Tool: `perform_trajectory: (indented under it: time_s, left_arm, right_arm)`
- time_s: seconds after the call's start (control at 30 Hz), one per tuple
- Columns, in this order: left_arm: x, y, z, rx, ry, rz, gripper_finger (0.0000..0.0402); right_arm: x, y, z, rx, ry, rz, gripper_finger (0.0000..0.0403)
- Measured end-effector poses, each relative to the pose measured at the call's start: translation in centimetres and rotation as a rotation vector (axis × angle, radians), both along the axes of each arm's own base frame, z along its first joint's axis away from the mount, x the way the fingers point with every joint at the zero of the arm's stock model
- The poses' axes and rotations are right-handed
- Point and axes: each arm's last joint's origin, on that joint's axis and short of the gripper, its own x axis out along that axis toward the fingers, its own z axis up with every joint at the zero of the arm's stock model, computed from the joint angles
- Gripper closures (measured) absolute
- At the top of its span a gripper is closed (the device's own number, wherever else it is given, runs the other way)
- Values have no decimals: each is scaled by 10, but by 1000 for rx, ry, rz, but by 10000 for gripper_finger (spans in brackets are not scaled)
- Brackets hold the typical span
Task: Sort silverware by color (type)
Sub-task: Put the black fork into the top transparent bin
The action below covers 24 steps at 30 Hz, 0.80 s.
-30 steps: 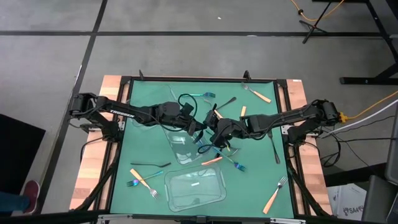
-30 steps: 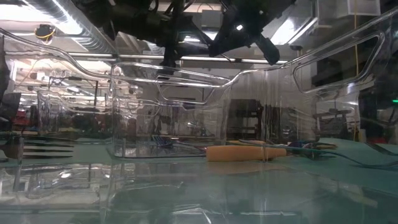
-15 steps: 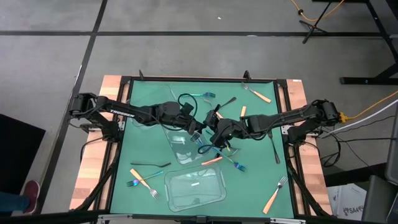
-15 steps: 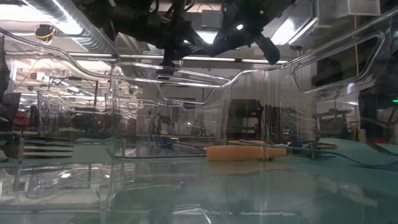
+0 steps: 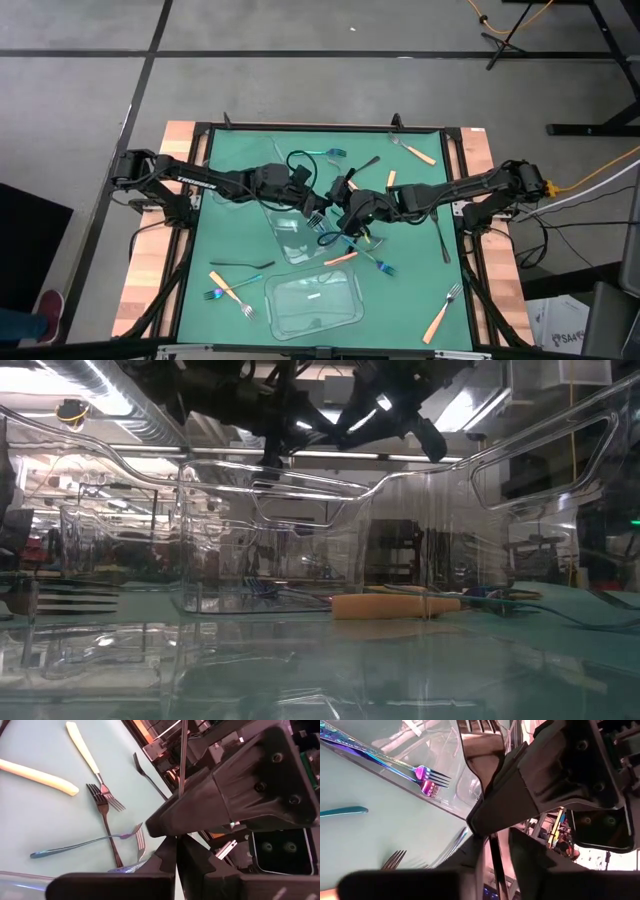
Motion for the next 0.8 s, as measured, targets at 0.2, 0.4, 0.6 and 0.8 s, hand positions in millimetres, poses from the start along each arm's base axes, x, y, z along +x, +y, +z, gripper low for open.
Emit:
perform_trajectory:
  time_s: [0.2, 0.4, 0.6, 0.8]
  left_arm:
    - [0, 3, 0, 71, 3, 19, 398]
    - [-1, 14, 0, 123, 4, 41, 399]
    - [-6, 35, 2, 175, 14, 95, 399]
    - [-24, 66, 20, 306, 2, 169, 399]
  right_arm:
    - [-1, 0, 1, 46, -26, -39, 289]
    - [-12, -2, 15, 105, -66, -76, 288]
    - [-30, -5, 34, 161, -107, -129, 288]
    - [-51, -9, 48, 241, -129, -197, 288]
